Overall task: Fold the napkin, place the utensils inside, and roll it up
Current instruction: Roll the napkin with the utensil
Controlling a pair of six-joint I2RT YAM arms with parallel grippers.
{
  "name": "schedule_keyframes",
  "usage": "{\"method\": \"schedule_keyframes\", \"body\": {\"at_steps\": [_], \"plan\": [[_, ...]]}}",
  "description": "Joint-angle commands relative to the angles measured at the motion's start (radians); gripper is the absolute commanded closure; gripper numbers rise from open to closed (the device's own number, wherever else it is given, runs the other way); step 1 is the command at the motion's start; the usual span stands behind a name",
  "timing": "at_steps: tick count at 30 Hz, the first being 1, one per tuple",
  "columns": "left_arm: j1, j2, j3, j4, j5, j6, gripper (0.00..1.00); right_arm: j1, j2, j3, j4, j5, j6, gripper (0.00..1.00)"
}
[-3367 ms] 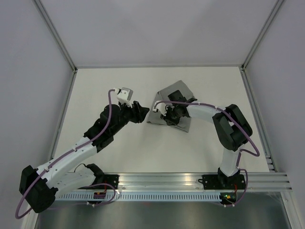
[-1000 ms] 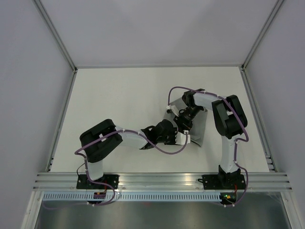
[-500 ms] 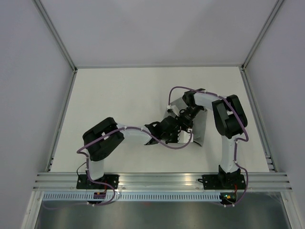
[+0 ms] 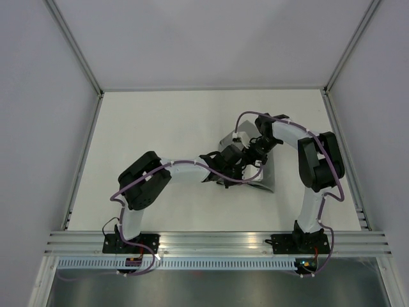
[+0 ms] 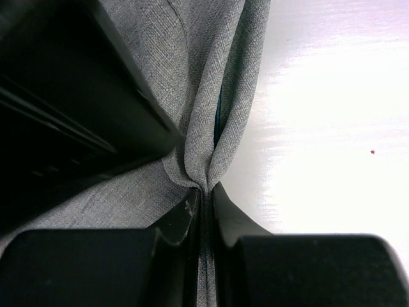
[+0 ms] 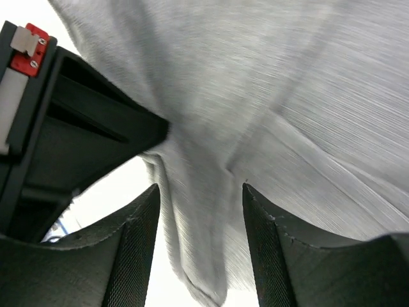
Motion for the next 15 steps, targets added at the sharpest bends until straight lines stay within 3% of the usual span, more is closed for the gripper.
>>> {"method": "schedule_keyframes", "body": {"at_steps": [1, 8, 15], "plan": [[0.018, 0.039, 0.028, -0.114, 0.088, -0.081, 0.98, -0.047, -0.087, -0.002, 0.074, 0.022, 0.058, 0.39], [0.090, 0.093, 0.120, -0.221, 0.257, -0.149, 0.98, -0.178, -0.176, -0.016, 0.160, -0.013, 0.127, 0.39], [0.177, 0.171, 0.204, -0.301, 0.463, -0.212, 0.98, -0.276, -0.358, -0.188, 0.292, -0.036, 0.083, 0.40]]}}
